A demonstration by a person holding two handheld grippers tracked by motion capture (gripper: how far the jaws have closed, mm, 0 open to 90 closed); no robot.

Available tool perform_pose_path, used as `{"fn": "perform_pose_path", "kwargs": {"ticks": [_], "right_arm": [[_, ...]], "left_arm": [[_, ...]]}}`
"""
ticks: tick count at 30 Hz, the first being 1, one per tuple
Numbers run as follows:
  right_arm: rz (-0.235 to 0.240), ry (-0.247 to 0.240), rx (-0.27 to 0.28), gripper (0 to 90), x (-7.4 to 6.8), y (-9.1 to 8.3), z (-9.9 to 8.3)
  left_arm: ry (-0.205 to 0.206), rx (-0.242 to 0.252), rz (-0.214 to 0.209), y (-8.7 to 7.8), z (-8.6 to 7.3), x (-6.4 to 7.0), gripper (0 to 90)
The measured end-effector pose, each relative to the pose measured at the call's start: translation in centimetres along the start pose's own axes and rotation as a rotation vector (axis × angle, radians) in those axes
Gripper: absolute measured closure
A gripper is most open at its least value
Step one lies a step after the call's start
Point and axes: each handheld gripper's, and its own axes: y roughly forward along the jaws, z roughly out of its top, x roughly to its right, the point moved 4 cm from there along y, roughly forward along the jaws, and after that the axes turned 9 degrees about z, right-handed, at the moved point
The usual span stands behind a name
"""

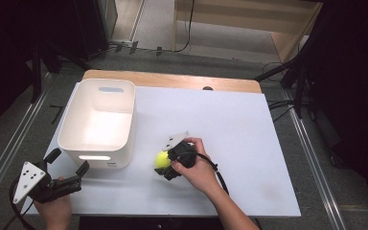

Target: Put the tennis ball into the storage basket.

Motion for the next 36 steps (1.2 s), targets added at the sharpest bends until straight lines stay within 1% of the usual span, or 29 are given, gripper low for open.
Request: {"fn": "perform_pose_path", "kwargs": {"ticks": [2, 4, 7, 9, 13, 22, 31, 36], "right_arm": [[0.005, 0.002, -0.011, 13.9, -0.06, 0.19, -0.03], [-0.006, -0.002, -0.023, 14.4, -0.06, 0.34, -0.04], [-0.019, -0.001, -0.022, 17.5, 0.07, 0.43, -0.05], [-0.023, 0.008, -0.023, 18.3, 0.18, 0.44, -0.09], [-0.029, 0.006, -0.027, 18.8, 0.3, 0.56, -0.13], [-0.079, 0.003, -0.037, 22.7, 0.61, 1.06, -0.12], [-0.082, -0.002, -0.04, 23.6, 0.55, 0.98, -0.07], [-0.061, -0.004, -0.035, 23.7, 0.46, 0.83, 0.04]], "left_arm": [[0.001, 0.0, 0.0, 0.0, 0.0, 0.0, 0.0], [0.001, 0.0, 0.0, 0.0, 0.0, 0.01, 0.0], [0.001, 0.0, -0.001, 0.0, 0.0, 0.02, 0.0], [0.001, 0.0, -0.001, 0.01, 0.0, 0.02, 0.0], [0.0, 0.001, -0.001, 0.03, 0.0, 0.04, 0.0], [0.0, 0.0, -0.001, 0.04, 0.0, 0.03, 0.0], [0.0, 0.001, -0.001, 0.03, 0.01, 0.02, 0.0], [-0.001, 0.001, -0.001, 0.04, 0.01, 0.01, 0.0]]}}
